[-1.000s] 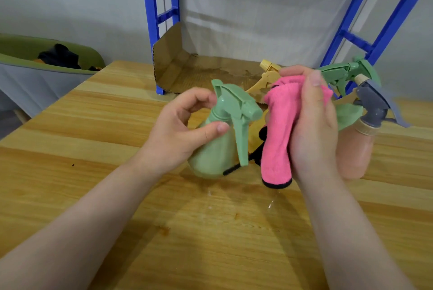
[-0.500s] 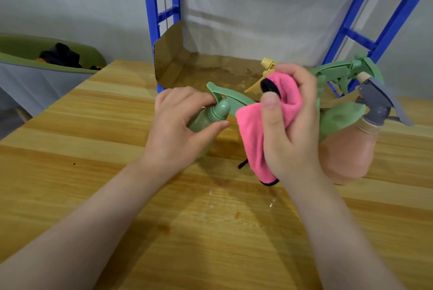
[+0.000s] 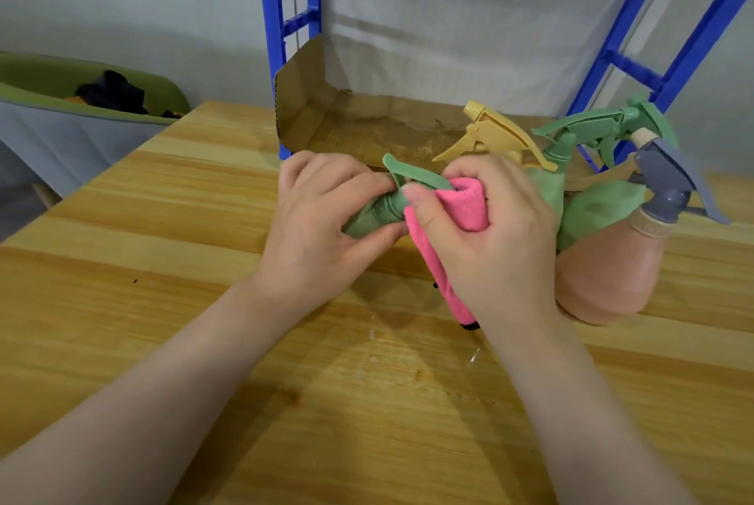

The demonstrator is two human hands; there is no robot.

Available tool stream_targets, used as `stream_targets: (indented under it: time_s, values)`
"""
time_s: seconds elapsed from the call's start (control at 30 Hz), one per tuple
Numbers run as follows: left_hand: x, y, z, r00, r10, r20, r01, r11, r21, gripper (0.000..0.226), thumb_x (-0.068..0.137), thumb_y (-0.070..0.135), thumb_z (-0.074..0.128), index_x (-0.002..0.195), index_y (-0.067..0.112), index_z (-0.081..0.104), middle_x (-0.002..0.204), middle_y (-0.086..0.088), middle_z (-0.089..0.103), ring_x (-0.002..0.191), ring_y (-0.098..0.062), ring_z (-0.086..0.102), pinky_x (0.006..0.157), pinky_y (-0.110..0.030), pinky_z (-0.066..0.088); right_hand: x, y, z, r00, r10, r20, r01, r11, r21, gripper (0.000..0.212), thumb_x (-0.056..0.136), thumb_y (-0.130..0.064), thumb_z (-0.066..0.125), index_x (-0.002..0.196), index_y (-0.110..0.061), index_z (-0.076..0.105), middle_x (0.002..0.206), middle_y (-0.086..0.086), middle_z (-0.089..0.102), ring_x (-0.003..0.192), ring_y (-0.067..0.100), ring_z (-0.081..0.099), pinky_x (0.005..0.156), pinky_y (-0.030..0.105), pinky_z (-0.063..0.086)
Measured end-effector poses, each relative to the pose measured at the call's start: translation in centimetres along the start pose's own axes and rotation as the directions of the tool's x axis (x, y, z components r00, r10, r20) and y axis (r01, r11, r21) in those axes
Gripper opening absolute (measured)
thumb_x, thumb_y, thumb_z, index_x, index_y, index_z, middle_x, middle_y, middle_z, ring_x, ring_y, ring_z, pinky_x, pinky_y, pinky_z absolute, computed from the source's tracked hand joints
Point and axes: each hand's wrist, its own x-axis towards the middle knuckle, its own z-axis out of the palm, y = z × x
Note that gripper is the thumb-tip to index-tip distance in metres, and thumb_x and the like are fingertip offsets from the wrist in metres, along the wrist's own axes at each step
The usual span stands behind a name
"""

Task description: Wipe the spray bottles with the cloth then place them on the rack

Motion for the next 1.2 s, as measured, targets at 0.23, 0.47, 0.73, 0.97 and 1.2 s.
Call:
stream_targets:
  time_s: [0.23, 0.47, 0.73, 0.97, 1.2]
  values:
    - [-0.1, -1.0, -0.2, 0.999, -0.047, 0.018, 0.047, 0.999, 0.004, 0.029, 0.082, 0.039, 0.074, 0.098, 0.015, 0.072, 0.091, 0.002, 0.065, 0.089, -0.016, 0.057, 0.090, -0.037, 0.032, 0.8, 0.1, -1.3, 0.863, 0.121, 0.491, -0.151, 0.988, 0.021, 0.068, 0.072, -0.045, 0.083, 0.131, -0.035, 0.050, 0.117, -0.025, 0.052, 0.105, -0.010, 0.047, 0.089, 0.003, 0.035]
    - [-0.1, -0.9, 0.0, 0.999, -0.030, 0.024, 0.030, 0.999, -0.019, 0.034, 0.083, 0.044, 0.072, 0.097, 0.013, 0.072, 0.091, 0.000, 0.063, 0.089, -0.014, 0.054, 0.090, -0.036, 0.031, 0.6, 0.3, -0.7, 0.905, 0.113, 0.409, -0.119, 0.993, -0.012, 0.044, 0.079, -0.040, 0.079, 0.117, -0.027, 0.060, 0.097, -0.015, 0.064, 0.089, 0.002, 0.057, 0.075, 0.013, 0.043]
    - [0.0, -1.2, -0.1, 1.000, -0.017, 0.026, 0.019, 0.997, -0.079, 0.035, 0.084, 0.042, 0.071, 0.099, 0.011, 0.071, 0.095, 0.010, 0.056, 0.092, -0.007, 0.048, 0.089, -0.029, 0.029, 0.0, 0.4, -0.5, 0.943, 0.031, 0.331, -0.063, 0.994, 0.087, 0.044, 0.088, -0.039, 0.071, 0.125, -0.023, 0.054, 0.104, -0.013, 0.064, 0.091, 0.004, 0.060, 0.074, 0.022, 0.049]
    - [0.1, -0.8, -0.1, 0.999, -0.029, 0.025, 0.032, 0.992, -0.126, 0.033, 0.084, 0.041, 0.070, 0.098, 0.011, 0.070, 0.094, 0.009, 0.055, 0.091, -0.006, 0.047, 0.087, -0.029, 0.030, -0.5, 0.3, 0.0, 0.984, -0.105, 0.146, 0.092, 0.991, 0.097, 0.040, 0.091, -0.038, 0.066, 0.120, -0.010, 0.058, 0.097, -0.006, 0.067, 0.082, 0.007, 0.062, 0.067, 0.023, 0.051]
    - [-0.1, -0.2, 0.2, 0.996, -0.089, 0.034, 0.094, 0.966, -0.240, 0.033, 0.084, 0.044, 0.068, 0.094, 0.012, 0.069, 0.091, 0.009, 0.056, 0.087, -0.012, 0.052, 0.084, -0.032, 0.035, -1.1, -0.1, 0.6, 0.997, -0.075, -0.023, 0.079, 0.967, 0.243, 0.031, 0.094, -0.031, 0.064, 0.115, -0.020, 0.044, 0.099, -0.016, 0.050, 0.086, 0.010, 0.061, 0.073, 0.028, 0.052]
